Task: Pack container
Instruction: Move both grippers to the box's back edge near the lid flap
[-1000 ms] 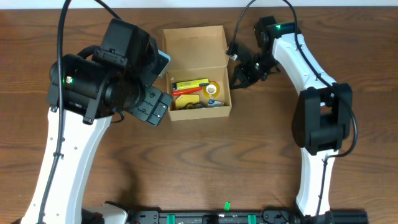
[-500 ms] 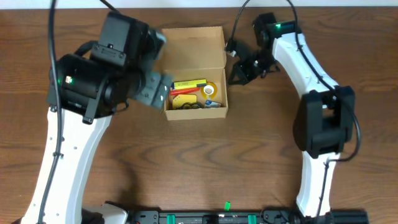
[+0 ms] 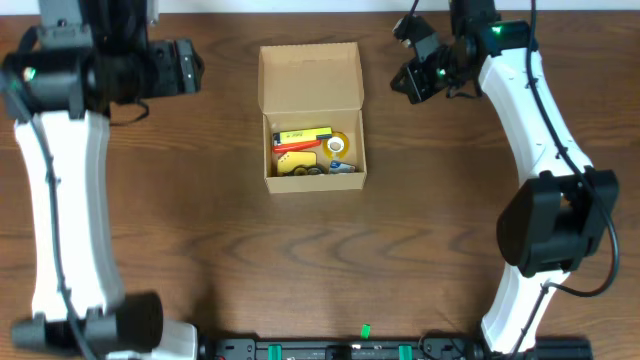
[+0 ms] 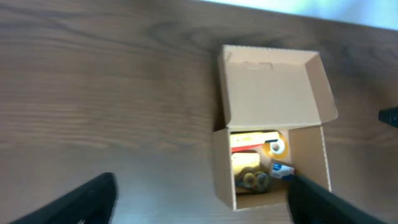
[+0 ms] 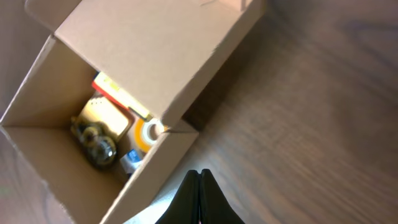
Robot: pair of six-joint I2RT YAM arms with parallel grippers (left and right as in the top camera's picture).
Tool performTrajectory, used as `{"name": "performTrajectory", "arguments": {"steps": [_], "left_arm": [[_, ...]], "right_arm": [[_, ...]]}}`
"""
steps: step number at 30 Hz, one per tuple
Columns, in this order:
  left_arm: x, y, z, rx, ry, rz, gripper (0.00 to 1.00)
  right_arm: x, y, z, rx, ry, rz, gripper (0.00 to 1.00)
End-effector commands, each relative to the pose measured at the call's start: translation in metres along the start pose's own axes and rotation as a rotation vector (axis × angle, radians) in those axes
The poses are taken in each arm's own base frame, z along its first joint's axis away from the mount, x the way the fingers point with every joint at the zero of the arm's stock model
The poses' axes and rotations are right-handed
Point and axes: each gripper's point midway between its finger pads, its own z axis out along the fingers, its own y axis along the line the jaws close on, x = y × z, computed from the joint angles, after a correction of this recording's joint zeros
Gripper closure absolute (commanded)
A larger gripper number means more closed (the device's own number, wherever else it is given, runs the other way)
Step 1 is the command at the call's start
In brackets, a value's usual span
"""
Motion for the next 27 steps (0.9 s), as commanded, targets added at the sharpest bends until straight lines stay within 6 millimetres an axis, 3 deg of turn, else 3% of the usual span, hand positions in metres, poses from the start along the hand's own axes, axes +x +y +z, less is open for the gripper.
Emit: {"name": "performTrajectory", "arguments": {"steps": [1,7,9,10,12,21,27], "left_arm": [[-0.005,-0.008,0.036,0.122,0.049,-0.008,0.27],[-0.021,0.010,0.104,0.137,0.063,-0.080,0.55],[-0.026,0.018,0.133,0.136,0.063,-0.113,0.71],[-0.026,0.022,0.147,0.136,0.066,-0.131,0.74],[-0.024,0.030,0.173,0.134,0.082,-0.143,0.94],[-0.001,0.047,0.233,0.129,0.166,-0.289,0.94],[0.011,0.033,0.273,0.291,0.223,-0.400,0.94]], "right_arm": [[-0.010,-0.013,-0.008,0.026,-0.051,0.018,0.99],[-0.032,-0.040,-0.015,0.135,-0.143,-0.028,0.99],[-0.040,-0.049,-0.016,0.174,-0.172,-0.044,0.99],[-0.044,-0.051,-0.015,0.178,-0.184,-0.051,0.99],[-0.044,-0.055,-0.009,0.179,-0.187,-0.053,0.99],[-0.029,-0.062,0.024,0.117,-0.141,0.055,0.99],[-0.030,-0.060,0.048,0.036,-0.159,0.194,0.99]]}}
